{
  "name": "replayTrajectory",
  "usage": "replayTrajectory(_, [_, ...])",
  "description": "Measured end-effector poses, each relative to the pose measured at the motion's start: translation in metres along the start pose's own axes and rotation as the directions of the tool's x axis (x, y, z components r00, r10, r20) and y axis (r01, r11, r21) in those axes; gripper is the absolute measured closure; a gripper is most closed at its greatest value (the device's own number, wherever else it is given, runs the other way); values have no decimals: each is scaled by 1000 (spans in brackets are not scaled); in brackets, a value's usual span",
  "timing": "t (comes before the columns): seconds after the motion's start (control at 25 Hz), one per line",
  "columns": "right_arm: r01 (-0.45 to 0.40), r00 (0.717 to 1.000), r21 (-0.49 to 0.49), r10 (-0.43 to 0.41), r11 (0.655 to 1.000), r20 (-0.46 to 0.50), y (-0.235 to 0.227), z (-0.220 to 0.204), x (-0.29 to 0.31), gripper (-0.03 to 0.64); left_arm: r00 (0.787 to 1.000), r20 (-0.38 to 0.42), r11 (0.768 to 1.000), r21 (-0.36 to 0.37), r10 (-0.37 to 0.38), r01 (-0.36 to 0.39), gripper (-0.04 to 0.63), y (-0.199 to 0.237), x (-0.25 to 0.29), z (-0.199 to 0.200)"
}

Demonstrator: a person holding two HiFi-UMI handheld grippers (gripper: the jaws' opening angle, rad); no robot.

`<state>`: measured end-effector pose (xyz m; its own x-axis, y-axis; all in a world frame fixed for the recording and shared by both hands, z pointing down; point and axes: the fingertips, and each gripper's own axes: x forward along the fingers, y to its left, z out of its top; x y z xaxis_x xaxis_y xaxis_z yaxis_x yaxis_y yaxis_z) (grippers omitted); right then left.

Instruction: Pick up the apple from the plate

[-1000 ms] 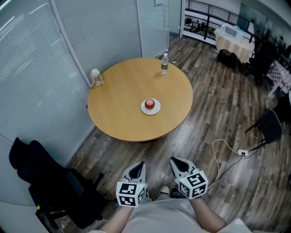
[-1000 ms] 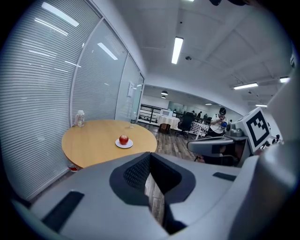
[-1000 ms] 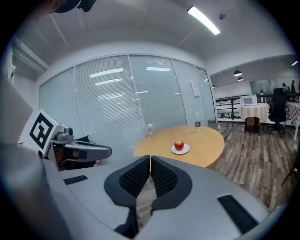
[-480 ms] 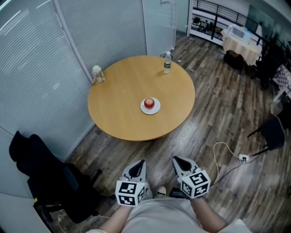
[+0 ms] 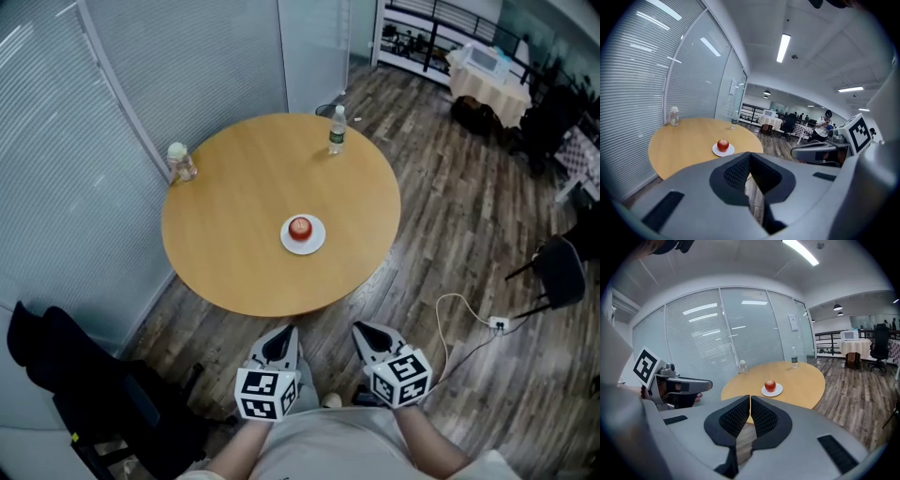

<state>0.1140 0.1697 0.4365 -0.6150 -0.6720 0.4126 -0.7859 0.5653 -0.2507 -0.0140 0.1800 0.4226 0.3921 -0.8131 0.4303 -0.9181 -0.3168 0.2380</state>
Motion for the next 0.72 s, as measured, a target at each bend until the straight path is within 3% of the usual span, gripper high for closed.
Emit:
replayTrajectory(0.4, [75,996,22,-75,997,39,-42,79,118,584,999,2,997,60,-53,52,594,93,90,80])
replayTrajectory(0.72, [122,991,48,-125,991,55,-63,108,153,584,995,2,992,77,-99,99,594,115,133,112])
